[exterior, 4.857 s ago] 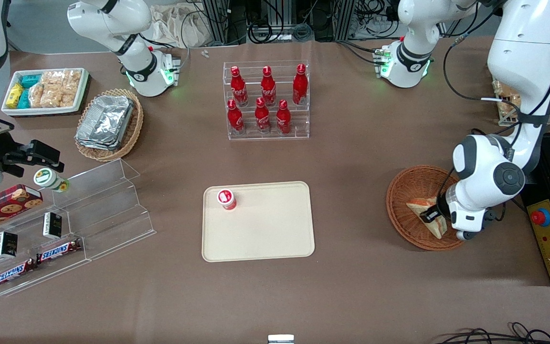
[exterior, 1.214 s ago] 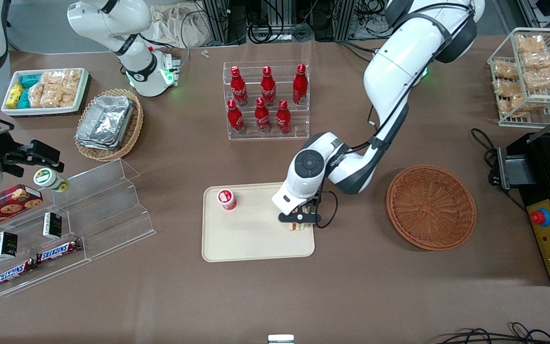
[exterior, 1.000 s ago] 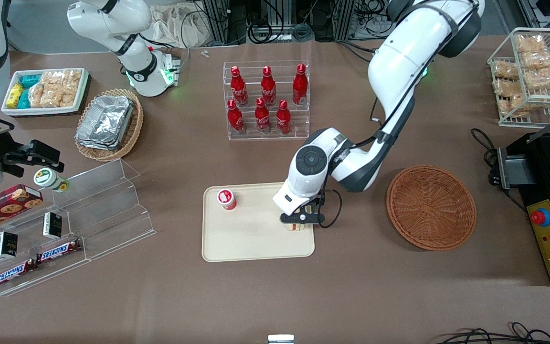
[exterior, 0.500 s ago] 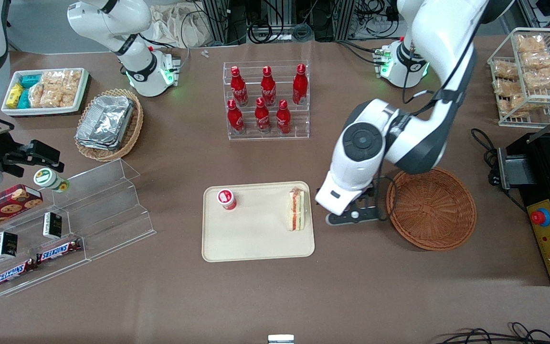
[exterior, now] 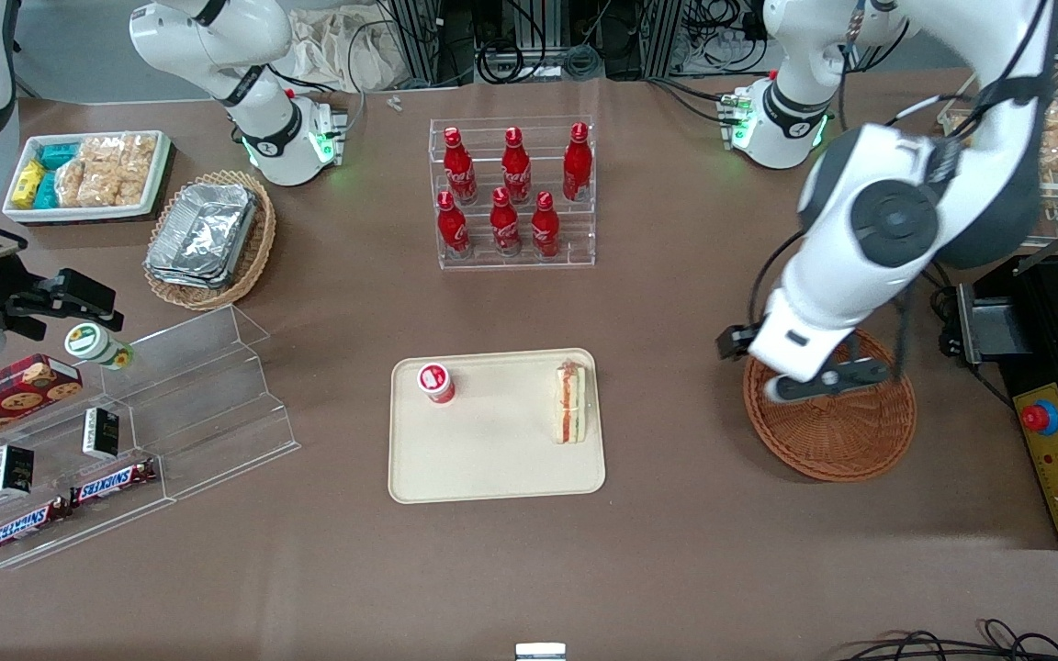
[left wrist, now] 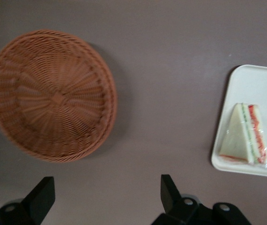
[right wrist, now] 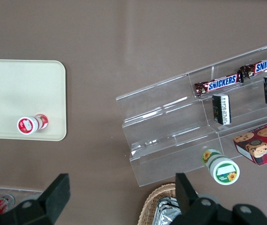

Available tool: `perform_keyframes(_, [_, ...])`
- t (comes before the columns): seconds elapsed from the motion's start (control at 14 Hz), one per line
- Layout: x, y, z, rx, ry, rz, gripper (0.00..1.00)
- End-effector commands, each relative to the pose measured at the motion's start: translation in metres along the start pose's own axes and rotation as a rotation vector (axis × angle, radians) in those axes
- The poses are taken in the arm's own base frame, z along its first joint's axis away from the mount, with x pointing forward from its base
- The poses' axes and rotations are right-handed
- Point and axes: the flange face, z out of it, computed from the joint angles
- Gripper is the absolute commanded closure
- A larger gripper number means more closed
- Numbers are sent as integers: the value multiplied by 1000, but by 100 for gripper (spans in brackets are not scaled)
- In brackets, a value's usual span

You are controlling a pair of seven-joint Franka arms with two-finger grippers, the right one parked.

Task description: Place sandwich from basket to tray

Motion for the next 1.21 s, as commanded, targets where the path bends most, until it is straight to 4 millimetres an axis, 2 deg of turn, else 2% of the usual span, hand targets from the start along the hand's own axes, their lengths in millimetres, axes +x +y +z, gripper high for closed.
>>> perform_keyframes(0.0, [-10,-52,-23,-11,-40,35,0])
perform_keyframes(0.21, [-13,-101,-40,-41,-98,-5,0])
perform_keyframes(0.36, [-21,-113,-49,-36,-99,10,0])
perform_keyframes(0.43, [-21,-128,-50,-35,-100,4,0])
perform_keyframes(0.71, [-24,-135,-53,-31,-107,-2,0])
perform_keyframes(0.93, [-40,-140,-57,-23,-98,91,0])
perform_keyframes(1.07, [-31,-173,-58,-40,-115,152,0])
perform_keyframes(1.14, [-16,-178,-58,-56,-113,193,0])
